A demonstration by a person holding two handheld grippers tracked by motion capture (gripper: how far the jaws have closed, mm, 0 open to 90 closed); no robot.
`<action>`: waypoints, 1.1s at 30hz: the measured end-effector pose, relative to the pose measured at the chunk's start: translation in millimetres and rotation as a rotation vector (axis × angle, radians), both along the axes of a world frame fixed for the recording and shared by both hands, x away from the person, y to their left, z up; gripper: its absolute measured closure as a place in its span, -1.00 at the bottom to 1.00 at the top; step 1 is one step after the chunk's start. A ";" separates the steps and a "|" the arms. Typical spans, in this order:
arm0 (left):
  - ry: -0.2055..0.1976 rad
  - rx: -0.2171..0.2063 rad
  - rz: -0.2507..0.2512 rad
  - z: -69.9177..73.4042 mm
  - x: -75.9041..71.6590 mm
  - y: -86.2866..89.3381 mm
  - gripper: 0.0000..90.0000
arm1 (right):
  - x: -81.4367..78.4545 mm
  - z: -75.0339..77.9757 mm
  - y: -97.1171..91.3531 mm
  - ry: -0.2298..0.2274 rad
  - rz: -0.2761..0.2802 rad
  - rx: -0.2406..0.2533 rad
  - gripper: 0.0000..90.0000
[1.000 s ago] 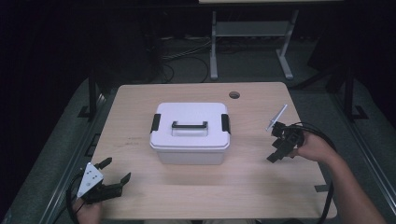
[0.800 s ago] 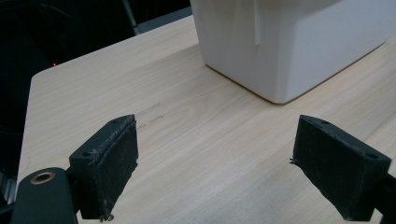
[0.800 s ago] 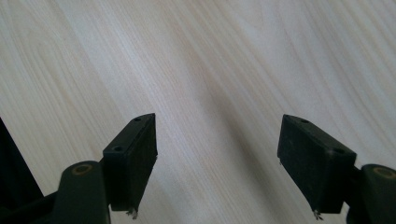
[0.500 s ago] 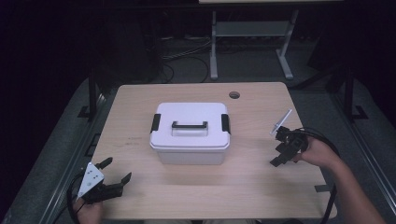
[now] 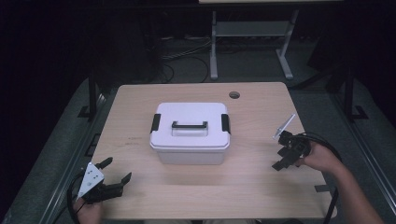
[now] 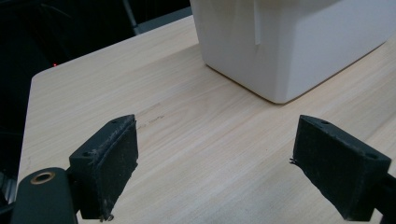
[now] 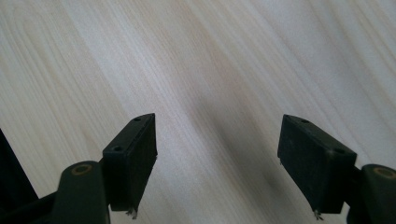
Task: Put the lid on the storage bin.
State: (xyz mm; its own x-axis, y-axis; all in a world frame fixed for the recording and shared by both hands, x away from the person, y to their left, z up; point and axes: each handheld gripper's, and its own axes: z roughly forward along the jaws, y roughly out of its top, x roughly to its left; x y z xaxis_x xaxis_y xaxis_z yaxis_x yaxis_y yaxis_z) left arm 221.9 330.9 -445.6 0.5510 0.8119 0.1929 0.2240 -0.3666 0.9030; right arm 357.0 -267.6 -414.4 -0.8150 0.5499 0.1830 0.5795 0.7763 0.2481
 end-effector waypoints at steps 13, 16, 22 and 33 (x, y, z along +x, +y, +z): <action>-0.001 0.002 -0.002 0.0 0.1 -0.5 -0.70 | -8.0 -8.7 -9.7 0.005 -0.018 0.012 -0.38; 0.001 0.003 -0.002 0.0 0.2 -0.5 -0.70 | -10.6 -11.0 -11.6 0.010 -0.023 0.016 -0.39; 0.001 0.005 -0.004 0.1 0.2 -0.9 -0.70 | -14.8 -14.6 -15.2 0.016 -0.029 0.020 -0.39; -0.003 0.005 -0.005 0.4 0.2 -0.9 -0.70 | -23.1 -16.8 -17.7 0.012 -0.025 0.030 -0.39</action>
State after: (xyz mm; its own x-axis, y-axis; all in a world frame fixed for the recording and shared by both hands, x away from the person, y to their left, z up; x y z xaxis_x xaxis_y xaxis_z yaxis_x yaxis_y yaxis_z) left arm 222.1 329.9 -445.2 0.5543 0.8084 0.1983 0.2197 -0.3719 0.9019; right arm 333.9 -285.3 -431.3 -0.7987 0.5642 0.2094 0.6017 0.7537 0.2644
